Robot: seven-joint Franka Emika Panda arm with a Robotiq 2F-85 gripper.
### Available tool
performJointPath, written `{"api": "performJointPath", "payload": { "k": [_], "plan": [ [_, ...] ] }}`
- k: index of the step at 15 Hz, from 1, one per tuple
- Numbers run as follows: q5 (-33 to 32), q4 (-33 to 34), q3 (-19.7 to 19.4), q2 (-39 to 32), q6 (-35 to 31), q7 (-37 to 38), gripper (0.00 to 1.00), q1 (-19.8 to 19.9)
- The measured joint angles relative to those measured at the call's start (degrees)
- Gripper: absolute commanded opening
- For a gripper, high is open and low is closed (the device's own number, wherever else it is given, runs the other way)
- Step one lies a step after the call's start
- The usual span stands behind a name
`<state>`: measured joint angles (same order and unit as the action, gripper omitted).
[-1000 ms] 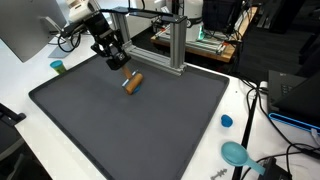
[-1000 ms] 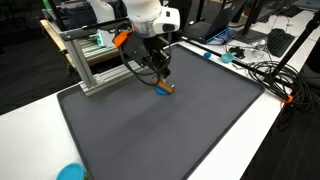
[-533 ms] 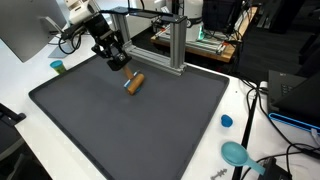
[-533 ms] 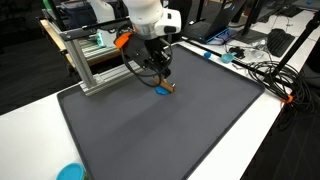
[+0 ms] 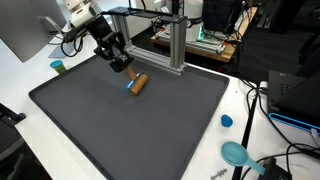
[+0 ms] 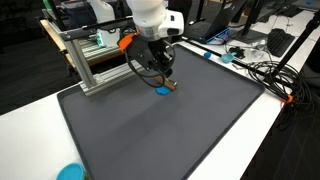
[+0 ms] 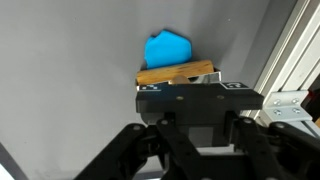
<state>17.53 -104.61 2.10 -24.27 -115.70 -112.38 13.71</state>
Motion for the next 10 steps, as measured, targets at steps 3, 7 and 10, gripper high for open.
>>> {"api": "performJointPath", "payload": {
  "k": [3,7,10],
  "plan": [
    [-0.1,-0.8,0.8,0.3,0.2,0.8,0.22,-2.1],
    [-4.5,-3.0,0.9,3.2,-2.8,8.4,0.22,-7.7],
    [-9.7,-4.6,0.8,8.2,-4.7,19.7,0.22,-11.0]
  ]
}}
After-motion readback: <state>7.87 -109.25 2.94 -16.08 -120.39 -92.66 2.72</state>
